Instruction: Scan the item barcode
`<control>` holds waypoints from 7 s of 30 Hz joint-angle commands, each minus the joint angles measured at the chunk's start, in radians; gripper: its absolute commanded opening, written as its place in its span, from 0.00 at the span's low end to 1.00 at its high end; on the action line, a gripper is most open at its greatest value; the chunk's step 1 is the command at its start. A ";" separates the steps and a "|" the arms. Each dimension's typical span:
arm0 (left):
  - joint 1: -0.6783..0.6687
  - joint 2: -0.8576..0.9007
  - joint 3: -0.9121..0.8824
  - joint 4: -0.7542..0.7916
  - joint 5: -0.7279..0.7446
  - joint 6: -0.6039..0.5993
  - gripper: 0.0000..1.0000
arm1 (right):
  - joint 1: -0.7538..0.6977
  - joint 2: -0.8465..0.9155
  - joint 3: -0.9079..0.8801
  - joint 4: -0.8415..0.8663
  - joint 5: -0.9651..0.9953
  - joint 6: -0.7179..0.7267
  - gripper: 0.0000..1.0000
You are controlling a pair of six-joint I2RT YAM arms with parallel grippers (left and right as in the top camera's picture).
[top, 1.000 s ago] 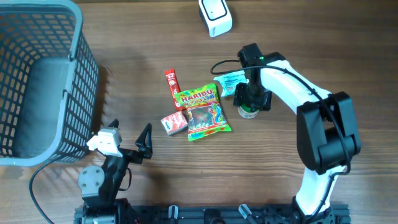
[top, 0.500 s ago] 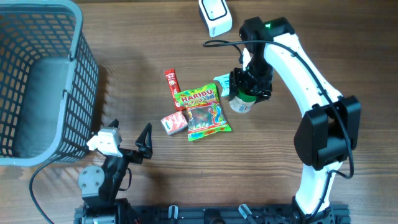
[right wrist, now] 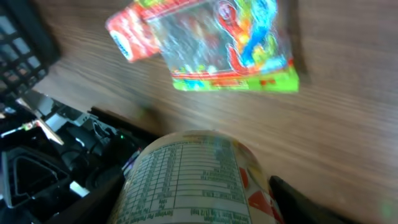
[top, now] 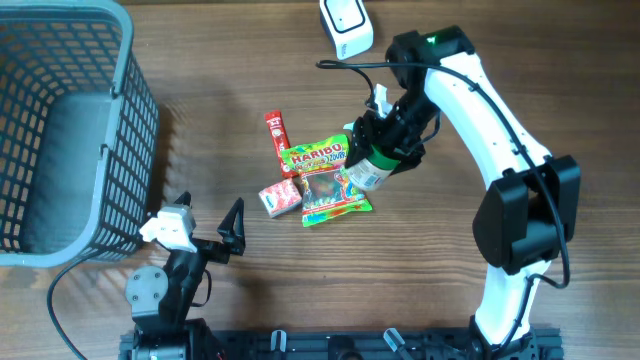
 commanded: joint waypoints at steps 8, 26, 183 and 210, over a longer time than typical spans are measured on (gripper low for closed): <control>0.005 -0.001 -0.003 -0.001 -0.006 0.023 1.00 | 0.015 -0.077 0.024 0.587 0.145 0.017 0.63; 0.005 -0.001 -0.003 -0.001 -0.006 0.023 1.00 | 0.016 0.161 -0.004 1.537 0.680 -0.014 0.67; 0.005 -0.001 -0.003 -0.001 -0.006 0.023 1.00 | -0.968 -0.163 0.197 0.523 0.301 0.384 0.99; 0.005 -0.001 -0.003 -0.001 -0.006 0.023 1.00 | 0.270 0.250 -0.049 0.582 1.248 0.153 1.00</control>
